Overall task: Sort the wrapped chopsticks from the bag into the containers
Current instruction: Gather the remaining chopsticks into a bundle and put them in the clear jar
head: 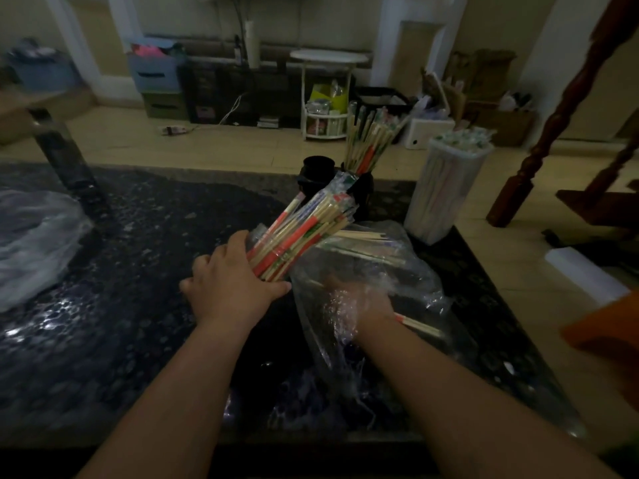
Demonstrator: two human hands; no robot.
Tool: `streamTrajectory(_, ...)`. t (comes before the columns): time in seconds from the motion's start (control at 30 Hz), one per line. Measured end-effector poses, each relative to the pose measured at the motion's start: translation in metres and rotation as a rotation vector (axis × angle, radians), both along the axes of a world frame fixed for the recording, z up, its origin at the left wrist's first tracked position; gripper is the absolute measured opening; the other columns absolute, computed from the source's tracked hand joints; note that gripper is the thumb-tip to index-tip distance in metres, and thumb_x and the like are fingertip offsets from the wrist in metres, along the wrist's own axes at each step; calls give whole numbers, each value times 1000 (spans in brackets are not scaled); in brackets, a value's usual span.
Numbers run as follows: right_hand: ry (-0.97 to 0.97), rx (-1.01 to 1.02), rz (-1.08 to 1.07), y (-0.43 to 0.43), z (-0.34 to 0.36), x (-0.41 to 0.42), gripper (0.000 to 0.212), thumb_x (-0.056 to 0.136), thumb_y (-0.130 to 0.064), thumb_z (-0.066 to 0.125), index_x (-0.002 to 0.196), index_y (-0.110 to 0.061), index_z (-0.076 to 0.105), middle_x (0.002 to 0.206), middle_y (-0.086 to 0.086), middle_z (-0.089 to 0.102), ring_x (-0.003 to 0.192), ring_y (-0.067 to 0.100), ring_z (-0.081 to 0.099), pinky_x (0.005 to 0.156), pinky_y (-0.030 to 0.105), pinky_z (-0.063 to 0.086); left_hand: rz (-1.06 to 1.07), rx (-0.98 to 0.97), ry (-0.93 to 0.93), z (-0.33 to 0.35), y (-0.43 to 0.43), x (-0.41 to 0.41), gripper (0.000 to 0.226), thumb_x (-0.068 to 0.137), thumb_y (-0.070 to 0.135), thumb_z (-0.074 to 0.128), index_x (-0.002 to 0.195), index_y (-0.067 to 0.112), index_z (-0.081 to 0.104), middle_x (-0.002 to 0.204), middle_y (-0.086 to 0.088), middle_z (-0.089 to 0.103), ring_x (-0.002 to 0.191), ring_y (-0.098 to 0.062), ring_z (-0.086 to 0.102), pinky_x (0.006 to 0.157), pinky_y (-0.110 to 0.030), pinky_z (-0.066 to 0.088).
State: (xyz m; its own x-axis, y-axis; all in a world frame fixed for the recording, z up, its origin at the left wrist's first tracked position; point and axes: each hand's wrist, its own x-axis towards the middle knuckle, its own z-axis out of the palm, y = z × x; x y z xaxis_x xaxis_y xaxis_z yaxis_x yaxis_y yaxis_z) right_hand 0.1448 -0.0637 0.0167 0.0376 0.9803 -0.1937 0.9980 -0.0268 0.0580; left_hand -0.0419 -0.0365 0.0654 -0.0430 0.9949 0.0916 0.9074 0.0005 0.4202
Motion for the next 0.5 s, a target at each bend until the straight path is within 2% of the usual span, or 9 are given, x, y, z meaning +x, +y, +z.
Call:
streamTrajectory(0.03,-5,-34,-33,-2,-3,3,50,103,-40,39,151,-27,29,152,6,41,138,29,40,114,46,31,-5,0,2,1,-2,-1,104,59,69,78,144,36,27,139,-2,48,128,-32,38,97,-52,34)
streamTrajectory(0.1,62,-51,-92,-13,-4,0,42,101,-37,41,139,-22,52,142,6,53,130,27,50,107,43,42,-11,-1,12,3,-6,-3,103,59,69,78,143,36,27,138,-1,49,127,-32,39,97,-51,34)
streamTrajectory(0.3,149,-17,-98,-49,23,-7,40,93,-39,50,127,-20,55,131,12,58,118,31,58,96,38,47,-44,-10,6,8,-16,-6,100,60,68,78,141,37,27,136,-2,50,127,-33,39,95,-52,35)
streamTrajectory(0.4,157,43,-107,-60,32,-11,33,85,-39,56,110,-19,64,111,8,66,101,29,64,79,33,47,-48,-11,-7,10,-20,-7,100,60,67,78,140,37,27,137,-2,50,127,-33,39,95,-53,36)
streamTrajectory(0.5,163,94,-59,-69,45,-16,29,84,-43,56,98,-21,68,97,5,67,93,28,64,71,33,43,-49,-2,16,11,-25,-12,101,60,67,78,141,37,27,137,-1,50,126,-33,40,95,-53,36)
